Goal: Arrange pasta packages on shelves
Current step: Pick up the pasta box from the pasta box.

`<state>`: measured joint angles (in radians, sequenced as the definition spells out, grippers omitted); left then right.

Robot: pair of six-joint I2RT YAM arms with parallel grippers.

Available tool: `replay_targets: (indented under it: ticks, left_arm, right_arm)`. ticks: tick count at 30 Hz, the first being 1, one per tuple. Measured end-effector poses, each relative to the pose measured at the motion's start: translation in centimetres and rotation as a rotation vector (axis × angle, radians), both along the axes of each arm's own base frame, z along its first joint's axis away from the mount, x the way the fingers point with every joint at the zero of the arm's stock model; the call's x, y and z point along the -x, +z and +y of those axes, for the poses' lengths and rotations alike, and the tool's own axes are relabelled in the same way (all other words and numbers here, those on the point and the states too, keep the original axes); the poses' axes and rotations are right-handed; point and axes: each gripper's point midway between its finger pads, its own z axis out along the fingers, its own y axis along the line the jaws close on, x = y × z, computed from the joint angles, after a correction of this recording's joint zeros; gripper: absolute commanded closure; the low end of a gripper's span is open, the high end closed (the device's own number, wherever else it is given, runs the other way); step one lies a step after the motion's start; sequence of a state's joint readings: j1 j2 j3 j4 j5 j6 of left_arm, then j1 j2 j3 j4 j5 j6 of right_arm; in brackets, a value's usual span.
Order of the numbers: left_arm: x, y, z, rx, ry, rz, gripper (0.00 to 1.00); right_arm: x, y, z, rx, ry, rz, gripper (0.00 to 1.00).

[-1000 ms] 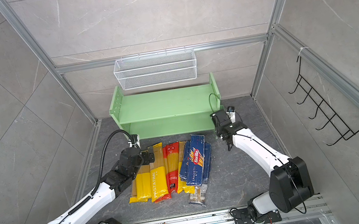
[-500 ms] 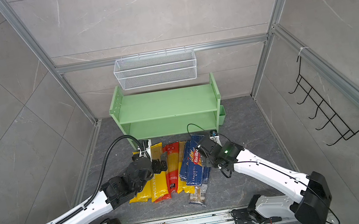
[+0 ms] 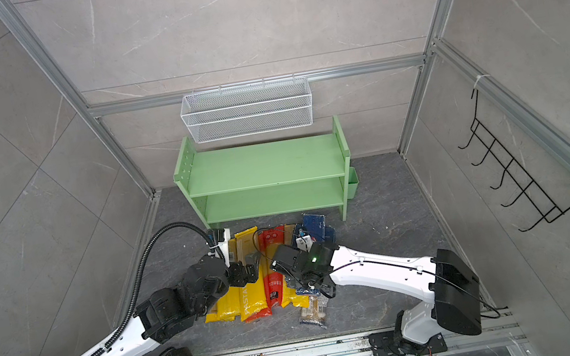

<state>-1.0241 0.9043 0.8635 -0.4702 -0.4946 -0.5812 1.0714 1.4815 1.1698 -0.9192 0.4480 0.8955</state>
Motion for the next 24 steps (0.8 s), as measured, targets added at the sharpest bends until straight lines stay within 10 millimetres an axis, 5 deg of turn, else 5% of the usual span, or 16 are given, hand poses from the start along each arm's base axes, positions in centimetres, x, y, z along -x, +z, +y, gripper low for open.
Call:
replay_targets:
  ticks: [14, 19, 24]
  left_arm:
    - [3.5, -3.2, 1.0, -0.166, 0.057, 0.082, 0.00]
    - [4.2, -2.9, -0.5, -0.270, 0.060, 0.036, 0.00]
    - [4.1, -2.1, 0.6, -0.265, 0.098, 0.010, 0.00]
  right_arm:
    - [0.0, -2.6, 0.4, 0.016, -0.068, 0.045, 0.00]
    - [0.0, -3.9, 0.8, 0.025, -0.074, 0.064, 0.03]
    - [-0.1, -4.1, 1.0, 0.009, -0.085, 0.066, 0.12]
